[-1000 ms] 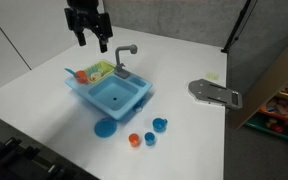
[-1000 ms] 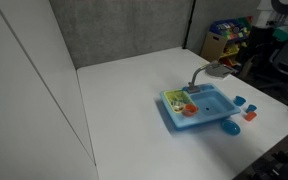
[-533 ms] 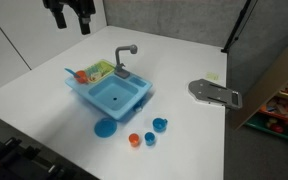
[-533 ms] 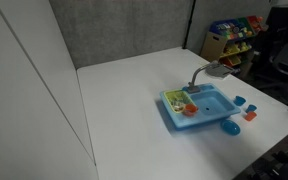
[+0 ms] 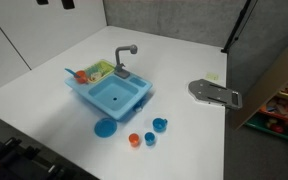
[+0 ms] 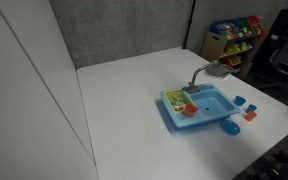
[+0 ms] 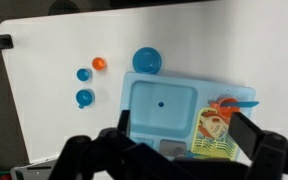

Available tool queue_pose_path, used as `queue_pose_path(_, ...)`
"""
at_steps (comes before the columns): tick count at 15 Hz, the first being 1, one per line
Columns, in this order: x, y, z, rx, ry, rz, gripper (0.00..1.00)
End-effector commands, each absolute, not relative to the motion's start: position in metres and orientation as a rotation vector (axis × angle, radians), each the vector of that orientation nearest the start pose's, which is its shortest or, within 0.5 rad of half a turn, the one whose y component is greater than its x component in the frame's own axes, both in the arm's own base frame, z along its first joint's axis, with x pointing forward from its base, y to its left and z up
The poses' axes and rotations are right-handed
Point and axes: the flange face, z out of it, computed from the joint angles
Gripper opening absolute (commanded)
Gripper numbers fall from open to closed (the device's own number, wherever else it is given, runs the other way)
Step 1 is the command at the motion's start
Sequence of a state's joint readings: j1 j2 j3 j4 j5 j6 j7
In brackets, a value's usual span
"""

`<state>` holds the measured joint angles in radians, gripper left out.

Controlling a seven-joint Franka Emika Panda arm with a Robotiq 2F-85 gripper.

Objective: Remove the cup from the sink and put it on the table

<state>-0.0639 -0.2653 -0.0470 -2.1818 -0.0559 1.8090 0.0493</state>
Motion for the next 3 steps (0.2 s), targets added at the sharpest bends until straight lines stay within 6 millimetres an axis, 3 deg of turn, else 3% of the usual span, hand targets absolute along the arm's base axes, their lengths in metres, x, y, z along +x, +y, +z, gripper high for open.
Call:
queue_pose_path(1,0.4575,-0.0565,0.4942,-3.16,0.217,0.168,1.0)
queue_pose_path(3,0.4574,-0.0564,0.4943,-3.157,0.213,0.167,1.0)
